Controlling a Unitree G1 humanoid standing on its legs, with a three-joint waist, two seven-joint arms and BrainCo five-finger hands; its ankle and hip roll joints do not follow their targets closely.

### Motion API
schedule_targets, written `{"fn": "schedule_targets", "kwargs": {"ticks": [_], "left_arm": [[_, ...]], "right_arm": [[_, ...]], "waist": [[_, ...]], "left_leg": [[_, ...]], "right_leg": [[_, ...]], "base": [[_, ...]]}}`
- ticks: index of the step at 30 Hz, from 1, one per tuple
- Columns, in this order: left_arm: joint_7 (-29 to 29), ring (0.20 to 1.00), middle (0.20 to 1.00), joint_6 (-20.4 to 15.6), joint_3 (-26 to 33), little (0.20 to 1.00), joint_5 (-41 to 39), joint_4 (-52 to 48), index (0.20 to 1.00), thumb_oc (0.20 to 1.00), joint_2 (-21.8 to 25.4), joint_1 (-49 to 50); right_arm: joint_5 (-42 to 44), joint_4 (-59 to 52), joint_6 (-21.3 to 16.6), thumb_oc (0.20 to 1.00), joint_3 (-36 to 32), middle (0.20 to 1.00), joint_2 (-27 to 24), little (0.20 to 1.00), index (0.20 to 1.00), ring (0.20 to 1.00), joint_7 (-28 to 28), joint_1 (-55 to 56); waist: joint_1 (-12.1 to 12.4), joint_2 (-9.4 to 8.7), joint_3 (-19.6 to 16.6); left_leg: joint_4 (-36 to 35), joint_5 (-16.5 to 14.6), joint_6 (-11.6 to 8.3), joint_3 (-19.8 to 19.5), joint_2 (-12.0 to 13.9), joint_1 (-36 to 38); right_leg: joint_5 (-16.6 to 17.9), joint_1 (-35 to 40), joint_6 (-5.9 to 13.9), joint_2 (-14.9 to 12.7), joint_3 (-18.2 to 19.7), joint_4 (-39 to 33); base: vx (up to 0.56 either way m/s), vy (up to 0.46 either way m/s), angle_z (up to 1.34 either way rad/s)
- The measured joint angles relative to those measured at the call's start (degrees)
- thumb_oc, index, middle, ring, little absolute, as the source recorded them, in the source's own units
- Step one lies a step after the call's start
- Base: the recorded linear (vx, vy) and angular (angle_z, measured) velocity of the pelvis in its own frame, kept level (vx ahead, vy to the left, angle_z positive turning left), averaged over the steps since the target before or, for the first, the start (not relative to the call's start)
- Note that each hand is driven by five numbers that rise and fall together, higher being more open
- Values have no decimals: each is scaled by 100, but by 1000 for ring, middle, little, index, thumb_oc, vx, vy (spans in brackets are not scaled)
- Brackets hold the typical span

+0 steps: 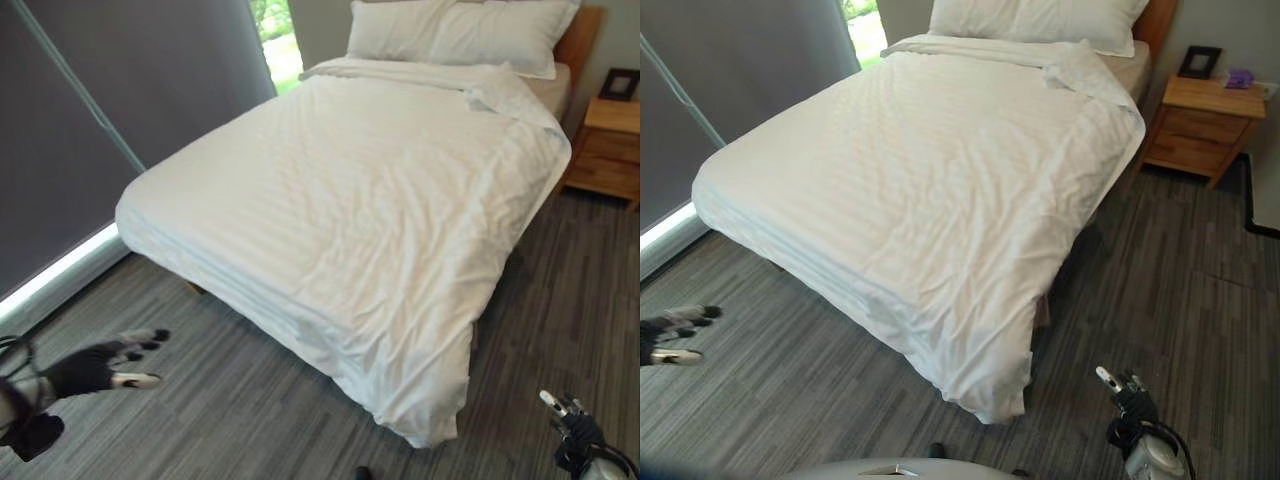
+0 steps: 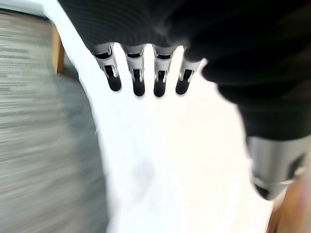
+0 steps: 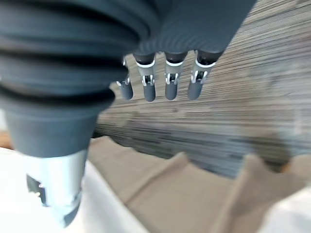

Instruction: Making the bed.

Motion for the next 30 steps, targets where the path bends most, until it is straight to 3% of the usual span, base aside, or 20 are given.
{"fn": "schedule_targets", "kwargs": {"ticks": [1,2,3,4,5,7,10,11,12,13,14,18,24,30], "left_arm": [[530,1000,1000,-22,260,1000,-325,563,1000,1000,-451,-509],[886,1000,1000,-18,238,1000,-464,868,1000,1000,-546,-627],[1167,1000,1000,-60,175,1000,-500,874,1000,1000,-866,-791],[1936,1000,1000,-379,547,1000,-560,744,1000,1000,-2021,-1400],[2348,1000,1000,-495,465,1000,-583,690,1000,1000,-2714,-1594],[2882,1000,1000,-555,257,1000,-612,458,1000,1000,-3440,-1622],[3356,1000,1000,-783,-167,1000,-908,-147,1000,1000,-4502,-1809],[3352,1000,1000,-785,-321,1000,-957,-187,1000,1000,-4515,-1793],[3372,1000,1000,-778,-629,1000,-976,-277,1000,1000,-4366,-1844],[3377,1000,1000,-778,-717,1000,-975,-328,1000,1000,-4303,-1865],[3387,1000,1000,-774,-842,1000,-972,-439,1000,1000,-4190,-1914],[3315,1000,1000,-775,-894,1000,-960,-533,1000,1000,-4138,-1985],[3306,1000,1000,-784,-1217,1000,-948,-843,1000,1000,-4308,-2056],[3307,1000,1000,-806,-1304,1000,-835,-842,1000,1000,-4405,-2181]], "right_arm": [[-2,-22,-32,1000,-25,1000,5,1000,1000,1000,-8,36],[-2,-28,-76,1000,-24,1000,-6,1000,1000,1000,-15,34],[-11,-130,-83,1000,-39,1000,24,1000,1000,1000,-65,64],[-19,-448,-104,1000,-120,1000,43,1000,1000,1000,-230,153],[-32,-562,-97,1000,-36,1000,41,1000,1000,1000,-251,126],[-194,-893,-89,1000,133,1000,67,1000,1000,1000,-392,132],[-246,-2014,-49,1000,389,1000,69,1000,1000,1000,-497,194],[-257,-2136,-103,1000,427,1000,75,1000,1000,1000,-467,147],[-256,-2378,-118,1000,469,1000,104,1000,1000,1000,-474,-101],[-256,-2431,-143,1000,471,1000,93,1000,1000,1000,-485,-133],[-260,-2500,-136,1000,473,1000,85,1000,1000,1000,-501,-264],[-466,-2522,-143,1000,606,1000,76,1000,1000,1000,-504,-507],[-813,-2679,-134,1000,1132,1000,96,1000,1000,1000,-610,-673],[-1129,-2503,-135,1000,1181,1000,101,1000,1000,1000,-742,-827]], "waist": [[21,17,-33],[56,50,-56],[48,-49,-54],[141,104,-75],[146,96,-94],[143,67,-78],[142,-194,-24],[139,-216,-9],[83,-473,123],[77,-525,163],[71,-709,203],[63,-775,267],[188,-663,527],[273,-773,619]], "left_leg": [[2,17,20,-58,-5,5],[-5,19,22,-75,-6,-17],[20,0,-5,-73,-5,-37],[6,5,3,-82,-38,-64],[-4,8,9,-87,-46,-110],[-12,27,18,-94,-43,-128],[8,56,8,-99,-5,-209],[-7,102,47,-96,7,-203],[20,110,31,-80,50,-192],[19,111,29,-82,60,-198],[20,112,29,-80,73,-200],[20,110,28,-65,51,-199],[20,111,29,-74,54,-195],[20,110,28,-82,73,-204]], "right_leg": [[0,9,0,0,-49,2],[0,-6,-2,1,-64,2],[-10,-59,-8,5,-62,28],[-27,-62,-48,-20,-65,9],[-17,-101,-44,-28,-67,11],[12,-104,-20,-25,-73,10],[34,-180,-39,11,-86,13],[44,-178,-45,23,-83,14],[58,-181,-63,66,-72,16],[57,-183,-65,75,-67,16],[72,-185,-81,90,-68,28],[68,-186,-79,63,-60,12],[80,-179,-73,73,-64,17],[78,-183,-74,92,-70,14]], "base": [[-20,-1,14],[-14,-7,13],[-18,-5,7],[-12,-4,4],[-9,-1,5],[0,0,0],[0,0,0],[-23,4,-7],[-26,7,-6],[-21,7,-5],[0,0,0],[0,0,0],[0,0,0],[0,0,0]]}}
